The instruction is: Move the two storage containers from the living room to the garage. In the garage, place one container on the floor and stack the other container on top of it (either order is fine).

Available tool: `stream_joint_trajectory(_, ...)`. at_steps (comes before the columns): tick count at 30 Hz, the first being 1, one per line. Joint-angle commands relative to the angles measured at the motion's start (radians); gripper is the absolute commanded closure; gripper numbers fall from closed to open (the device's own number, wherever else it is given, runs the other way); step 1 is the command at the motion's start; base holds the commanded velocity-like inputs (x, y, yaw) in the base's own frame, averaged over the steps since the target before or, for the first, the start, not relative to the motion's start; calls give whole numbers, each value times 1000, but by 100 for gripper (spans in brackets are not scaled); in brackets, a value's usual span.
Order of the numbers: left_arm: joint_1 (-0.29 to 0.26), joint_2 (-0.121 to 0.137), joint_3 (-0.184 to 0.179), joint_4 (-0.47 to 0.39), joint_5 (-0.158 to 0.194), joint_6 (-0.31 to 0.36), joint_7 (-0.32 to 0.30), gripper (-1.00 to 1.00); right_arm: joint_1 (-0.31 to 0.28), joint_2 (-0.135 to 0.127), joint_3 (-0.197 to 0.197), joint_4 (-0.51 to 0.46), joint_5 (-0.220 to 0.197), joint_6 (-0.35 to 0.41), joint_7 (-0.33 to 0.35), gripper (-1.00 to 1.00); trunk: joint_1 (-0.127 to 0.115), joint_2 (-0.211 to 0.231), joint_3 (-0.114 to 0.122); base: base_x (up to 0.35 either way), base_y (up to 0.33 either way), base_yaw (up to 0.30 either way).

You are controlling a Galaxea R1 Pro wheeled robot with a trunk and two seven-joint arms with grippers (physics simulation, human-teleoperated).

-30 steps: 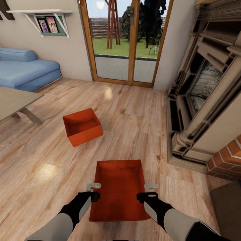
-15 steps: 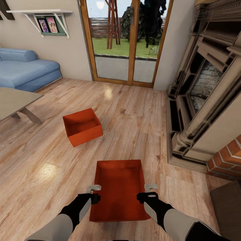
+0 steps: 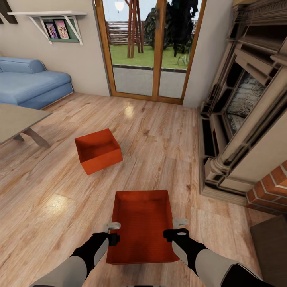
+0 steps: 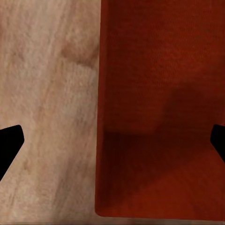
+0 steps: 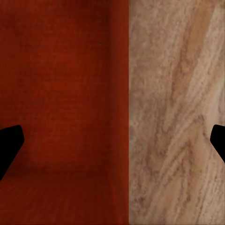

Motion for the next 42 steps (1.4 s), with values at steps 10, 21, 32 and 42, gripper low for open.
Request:
stream_joint_trajectory(10, 0, 1, -6, -2, 11, 4, 13, -100, 0, 2, 8, -2, -5, 6, -7, -100, 11, -22, -10, 0, 0, 0)
stream_joint_trajectory(21, 0, 4, -7, -6, 6, 4, 14, -100, 0, 5, 8, 0, -6, 7, -7, -100, 11, -22, -10, 0, 0, 0)
stream_joint_trajectory(32, 0, 6, -10, -7, -4, 3, 14, -100, 0, 5, 8, 16, -4, 6, -7, -100, 11, -22, -10, 0, 0, 0)
stream_joint_trajectory(42, 0, 6, -11, -7, -5, 3, 15, -100, 0, 1, 8, 21, -4, 6, -7, -100, 11, -22, -10, 0, 0, 0)
